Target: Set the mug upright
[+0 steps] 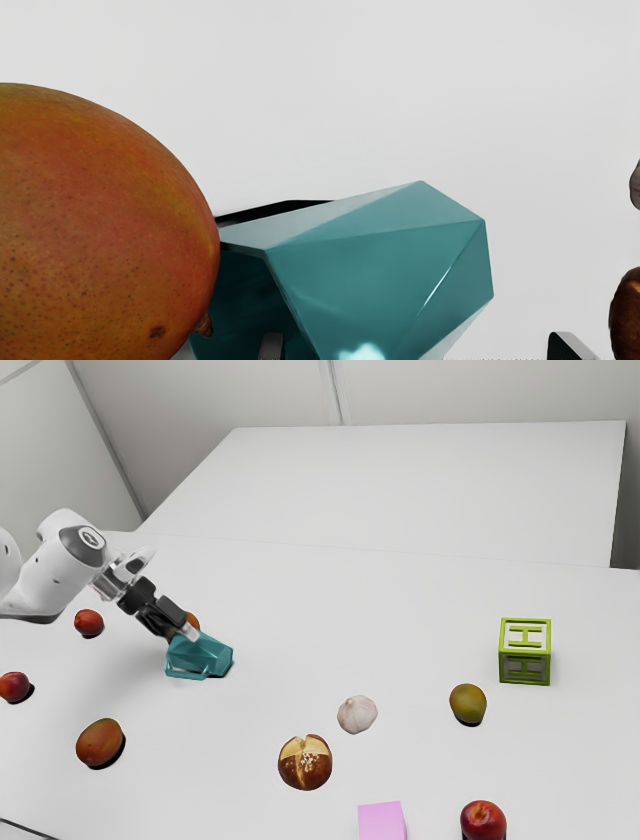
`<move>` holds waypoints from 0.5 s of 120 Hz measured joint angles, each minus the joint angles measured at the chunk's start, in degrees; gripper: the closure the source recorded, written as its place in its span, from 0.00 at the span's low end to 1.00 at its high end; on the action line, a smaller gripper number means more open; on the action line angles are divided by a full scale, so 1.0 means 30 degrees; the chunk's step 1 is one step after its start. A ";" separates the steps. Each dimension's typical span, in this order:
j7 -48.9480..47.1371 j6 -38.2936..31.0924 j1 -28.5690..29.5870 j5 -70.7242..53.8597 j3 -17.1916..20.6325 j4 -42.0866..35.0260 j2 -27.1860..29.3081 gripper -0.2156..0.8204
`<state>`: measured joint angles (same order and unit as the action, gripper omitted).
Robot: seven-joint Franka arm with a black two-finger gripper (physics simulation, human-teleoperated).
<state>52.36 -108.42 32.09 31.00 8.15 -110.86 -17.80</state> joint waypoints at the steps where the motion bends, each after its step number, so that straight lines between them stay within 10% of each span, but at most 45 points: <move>1: 0.0005 0.0066 0.0001 0.0031 0.0001 0.0000 -0.0008 0.26; 60: 0.0030 0.2334 -0.0070 0.0526 0.0149 0.0136 0.0261 0.87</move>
<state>52.45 -101.42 31.88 32.58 8.60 -110.45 -17.02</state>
